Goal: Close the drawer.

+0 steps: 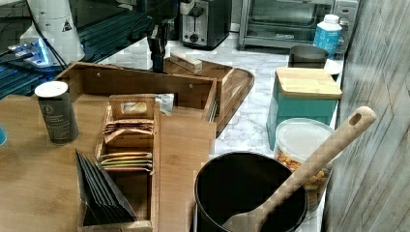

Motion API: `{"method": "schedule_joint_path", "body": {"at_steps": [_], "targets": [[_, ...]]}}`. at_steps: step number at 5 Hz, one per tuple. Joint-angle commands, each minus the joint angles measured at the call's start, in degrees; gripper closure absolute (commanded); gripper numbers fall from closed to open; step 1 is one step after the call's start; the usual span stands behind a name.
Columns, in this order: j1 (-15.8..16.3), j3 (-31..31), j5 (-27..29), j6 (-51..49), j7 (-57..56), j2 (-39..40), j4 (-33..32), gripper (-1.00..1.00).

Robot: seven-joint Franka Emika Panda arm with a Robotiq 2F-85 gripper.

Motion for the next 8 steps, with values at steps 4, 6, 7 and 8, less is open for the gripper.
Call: {"method": "schedule_joint_path", "body": {"at_steps": [4,6,7,8], "targets": [[-9.4,-10.9,-1.4,4.4,-24.0,13.4,17.8,1.0],[-11.3,-15.9,-3.3,9.5,-23.5,16.9,24.9,1.0],[-13.1,-16.2,-4.1,9.3,-21.3,17.7,27.5,1.0],[-15.2,-14.8,1.3,9.6,-28.5,19.8,29.6,1.0]]}}
